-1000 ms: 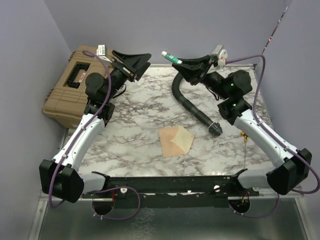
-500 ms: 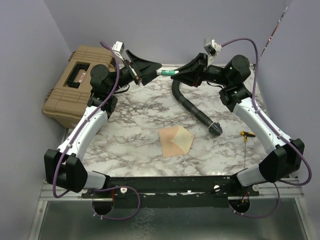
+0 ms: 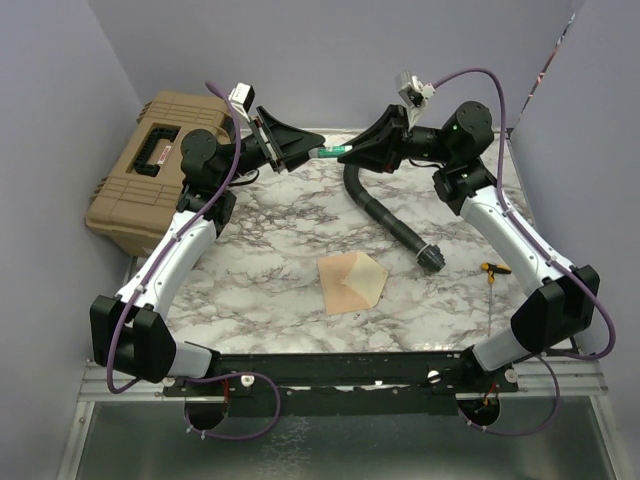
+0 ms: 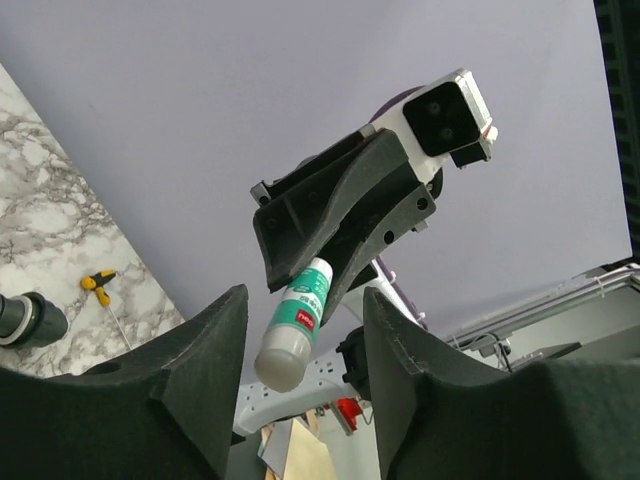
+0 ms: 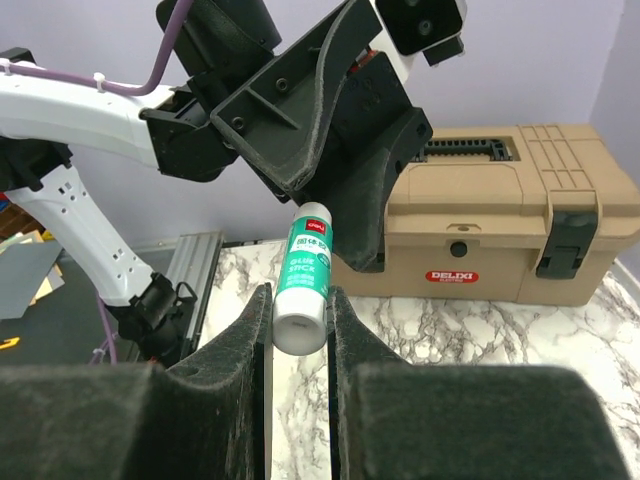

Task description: Place the letter into the envelope and seal it

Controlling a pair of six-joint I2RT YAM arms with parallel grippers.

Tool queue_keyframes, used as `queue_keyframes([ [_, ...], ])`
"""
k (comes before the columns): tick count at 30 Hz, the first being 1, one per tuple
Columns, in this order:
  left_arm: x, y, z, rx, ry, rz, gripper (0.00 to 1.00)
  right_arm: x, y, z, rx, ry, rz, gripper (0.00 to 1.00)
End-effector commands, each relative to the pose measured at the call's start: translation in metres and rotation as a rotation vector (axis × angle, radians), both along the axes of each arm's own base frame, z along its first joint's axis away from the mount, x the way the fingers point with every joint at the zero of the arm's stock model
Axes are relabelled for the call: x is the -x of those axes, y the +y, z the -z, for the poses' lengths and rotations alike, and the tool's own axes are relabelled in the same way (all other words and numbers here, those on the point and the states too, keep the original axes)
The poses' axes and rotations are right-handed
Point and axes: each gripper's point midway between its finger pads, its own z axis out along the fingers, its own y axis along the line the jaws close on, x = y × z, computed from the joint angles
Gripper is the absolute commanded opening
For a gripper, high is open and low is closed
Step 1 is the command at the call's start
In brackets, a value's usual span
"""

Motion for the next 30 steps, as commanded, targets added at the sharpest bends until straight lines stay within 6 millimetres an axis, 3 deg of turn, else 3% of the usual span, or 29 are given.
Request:
queue_keyframes([
  [1,0.011,0.001,-0.004,0.000,-0.033,0.038,0.48,0.002,-0.002,-0.007,0.000,-0.025,-0.034,0.01],
  [6,0.016,0.001,0.003,-0.010,-0.018,0.061,0.45,-0.002,-0.001,-0.006,-0.004,-0.025,-0.022,0.01],
  [11,0.019,0.001,0.004,-0.017,-0.023,0.072,0.31,-0.004,-0.001,-0.004,-0.009,-0.021,-0.019,0.01],
  [14,0.022,0.001,-0.004,-0.017,-0.056,0.072,0.17,-0.004,-0.003,-0.002,-0.005,-0.016,-0.023,0.01],
  [16,0.023,0.001,-0.006,-0.016,-0.062,0.071,0.01,-0.004,-0.004,0.000,-0.009,-0.019,-0.017,0.01],
  [17,0.022,0.002,-0.006,-0.015,-0.061,0.068,0.00,-0.003,-0.004,-0.001,-0.017,-0.030,-0.013,0.05],
  [20,0.021,0.001,-0.006,-0.011,-0.055,0.061,0.00,0.001,-0.007,-0.004,-0.064,-0.079,0.005,0.36],
  [22,0.020,0.001,-0.008,-0.004,-0.054,0.054,0.00,0.005,-0.009,-0.008,-0.096,-0.122,0.008,0.49],
  [25,0.019,0.000,-0.011,0.018,-0.044,0.047,0.00,0.011,-0.009,-0.017,-0.158,-0.207,-0.002,0.55],
  [30,0.019,-0.005,-0.010,0.051,-0.016,0.058,0.00,0.013,-0.005,-0.023,-0.272,-0.269,-0.022,0.57],
])
